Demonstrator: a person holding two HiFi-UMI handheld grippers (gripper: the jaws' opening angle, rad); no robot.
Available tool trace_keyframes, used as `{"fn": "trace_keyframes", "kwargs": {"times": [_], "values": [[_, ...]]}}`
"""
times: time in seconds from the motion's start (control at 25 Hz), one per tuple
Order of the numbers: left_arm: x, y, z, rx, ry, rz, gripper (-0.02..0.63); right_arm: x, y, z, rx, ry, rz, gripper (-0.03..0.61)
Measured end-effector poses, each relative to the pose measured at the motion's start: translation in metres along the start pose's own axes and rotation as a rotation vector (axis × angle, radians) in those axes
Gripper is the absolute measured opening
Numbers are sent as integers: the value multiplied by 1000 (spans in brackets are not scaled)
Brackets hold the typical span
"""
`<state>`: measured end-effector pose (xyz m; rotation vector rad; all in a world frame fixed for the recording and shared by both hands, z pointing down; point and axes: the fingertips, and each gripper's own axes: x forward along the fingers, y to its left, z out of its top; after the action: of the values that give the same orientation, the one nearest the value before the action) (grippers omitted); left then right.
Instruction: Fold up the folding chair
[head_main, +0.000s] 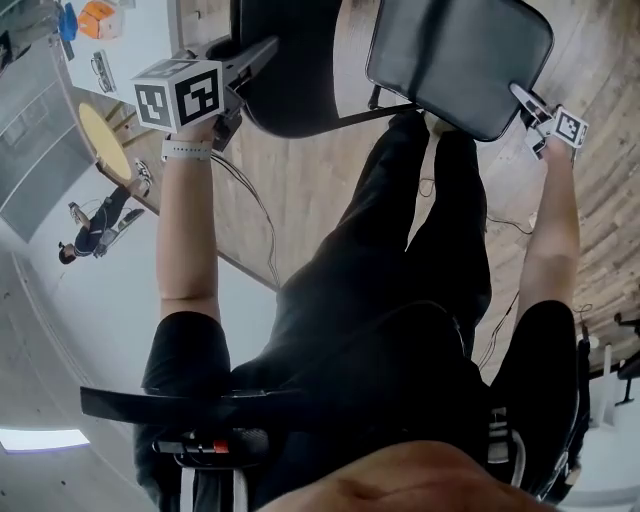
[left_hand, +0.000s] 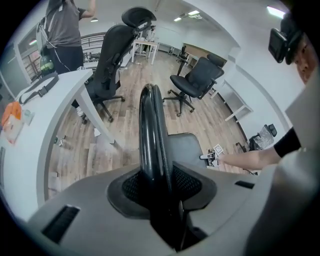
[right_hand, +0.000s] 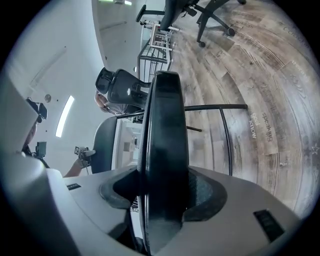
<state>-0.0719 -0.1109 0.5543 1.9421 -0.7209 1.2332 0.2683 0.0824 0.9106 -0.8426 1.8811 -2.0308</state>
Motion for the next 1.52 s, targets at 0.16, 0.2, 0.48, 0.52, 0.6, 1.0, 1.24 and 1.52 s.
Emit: {"fn": "trace_keyframes", "kwargs": {"times": [0.16, 0.2, 0.48, 0.52, 0.6, 1.0, 1.24, 1.52], "values": [[-7, -3, 8, 16, -24, 15, 117, 6, 33, 0, -34, 20, 77, 236], [-10, -3, 9, 21, -28, 20, 117, 8, 43, 0, -36, 27, 94, 230], [-61, 7, 20, 47, -85, 36, 114, 47, 150, -9, -102, 85, 244, 185], [-67, 11, 21, 48, -93, 40, 112, 55, 164, -10, -112, 94, 261, 179], [-76, 18, 24, 49, -107, 46, 112, 69, 187, -12, -122, 105, 291, 169], [-112, 67, 26, 42, -141, 73, 112, 150, 278, -22, -180, 108, 411, 98], [-128, 96, 23, 22, -165, 89, 112, 198, 317, -32, -239, 165, 384, 98], [-145, 132, 26, 5, -190, 98, 112, 263, 355, -37, -245, 211, 399, 98]]}}
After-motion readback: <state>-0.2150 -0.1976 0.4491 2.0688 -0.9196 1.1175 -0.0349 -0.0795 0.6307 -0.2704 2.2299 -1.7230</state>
